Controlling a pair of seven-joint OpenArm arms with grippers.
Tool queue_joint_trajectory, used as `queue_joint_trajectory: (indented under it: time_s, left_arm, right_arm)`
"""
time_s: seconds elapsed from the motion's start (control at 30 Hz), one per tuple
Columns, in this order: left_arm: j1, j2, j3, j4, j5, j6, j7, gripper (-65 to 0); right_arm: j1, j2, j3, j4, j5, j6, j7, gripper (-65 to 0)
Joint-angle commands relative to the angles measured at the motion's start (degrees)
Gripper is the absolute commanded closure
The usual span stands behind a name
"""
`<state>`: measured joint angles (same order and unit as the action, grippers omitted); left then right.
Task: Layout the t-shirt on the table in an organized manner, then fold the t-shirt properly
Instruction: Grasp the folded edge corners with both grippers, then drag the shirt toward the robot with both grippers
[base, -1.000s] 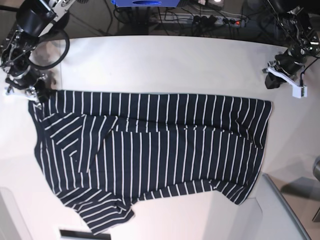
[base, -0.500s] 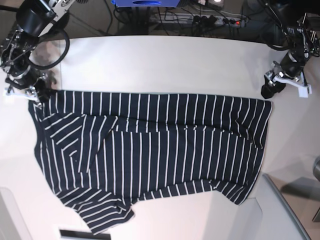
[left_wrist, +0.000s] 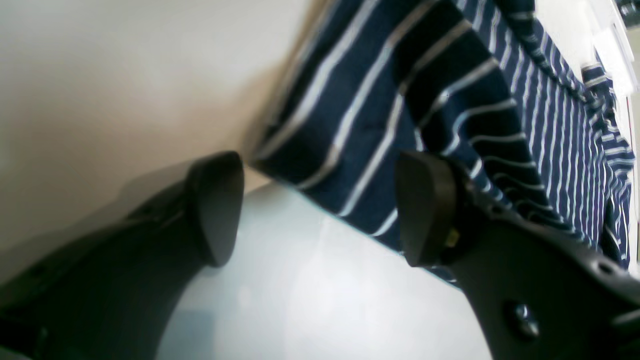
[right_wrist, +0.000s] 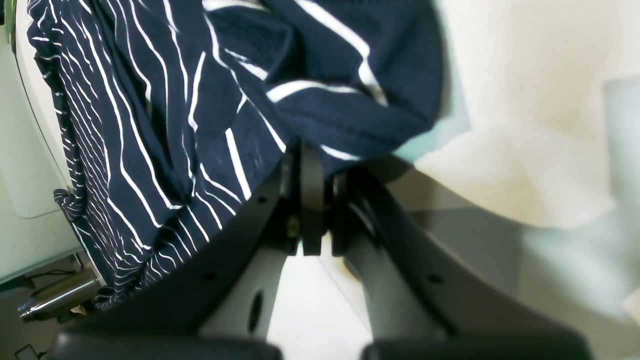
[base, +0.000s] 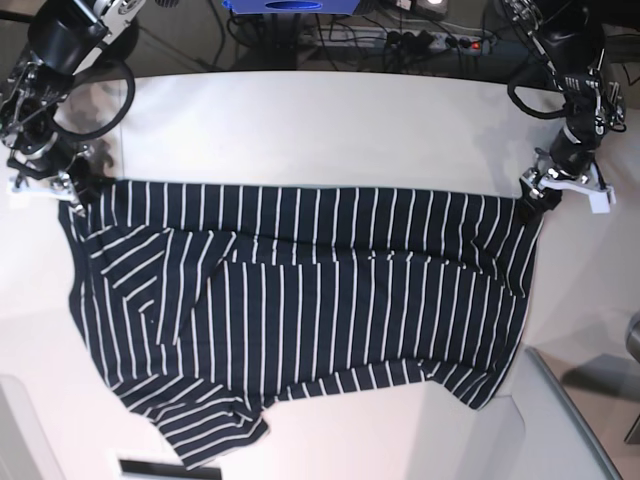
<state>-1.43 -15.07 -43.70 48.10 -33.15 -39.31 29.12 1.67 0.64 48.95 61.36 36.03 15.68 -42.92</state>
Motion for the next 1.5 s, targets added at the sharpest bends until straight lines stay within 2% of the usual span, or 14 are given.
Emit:
queue_joint_trajectory:
  time_s: [0.0, 0.33, 0.43, 0.5, 0.7, 0.73, 0.97, 1.03, 1.33, 1.47]
  left_arm:
    - [-0.6, -0.7, 0.8, 0.7, -0.7, -0.7, -0.3, -45.7]
    - [-5.2, -0.9, 1.3, -6.2, -0.8, -0.7, -0.7, -45.6]
    - [-5.2, -0.8, 1.3, -6.5, -0.8, -0.7, -3.1, -44.3]
    - [-5.2, -0.6, 1.3, -6.6, -0.7, -0.7, -3.6, -36.9]
    - [-5.3, -0.6, 1.3, -6.6, -0.7, -0.7, -3.7, -1.8]
    - [-5.3, -0.6, 1.3, -6.6, -0.7, -0.7, -3.7, 0.0]
    - [-4.9, -1.1, 1.5, -6.1, -0.7, -0.7, -3.3, 0.0]
    - [-4.7, -2.5, 1.7, -4.8, -0.6, -0.7, -1.4, 0.0]
    - [-0.5, -3.6, 1.3, 9.4, -1.0, -0.7, 8.2, 0.0]
    - [-0.9, -3.6, 1.3, 11.1, -1.0, -0.7, 9.4, 0.0]
  right_arm:
    - [0.1, 0.6, 0.0, 0.3, -0.6, -0.3, -0.4, -0.9]
    - [0.0, 0.6, 0.0, 0.3, -0.6, -0.3, -0.4, -0.9]
    - [0.0, 0.6, 0.0, 0.3, -0.6, -0.3, -0.4, -0.9]
    - [0.0, 0.6, 0.0, 0.3, -0.6, -0.3, -0.4, -0.9]
    - [0.0, 0.6, 0.0, 0.3, -0.6, -0.3, -0.4, -0.9]
    - [0.0, 0.6, 0.0, 0.3, -0.6, -0.3, -0.4, -0.9]
    - [0.0, 0.6, 0.0, 0.8, -0.8, -0.3, -0.4, -0.8]
    - [-0.5, 1.1, -0.1, 2.7, -0.8, -0.3, -1.1, -0.8]
    - [-1.6, 1.1, -0.1, 19.8, -0.6, -0.2, -12.2, -0.8]
    - [-0.7, 1.3, -0.1, 22.7, -0.6, -0.3, -14.5, -0.8]
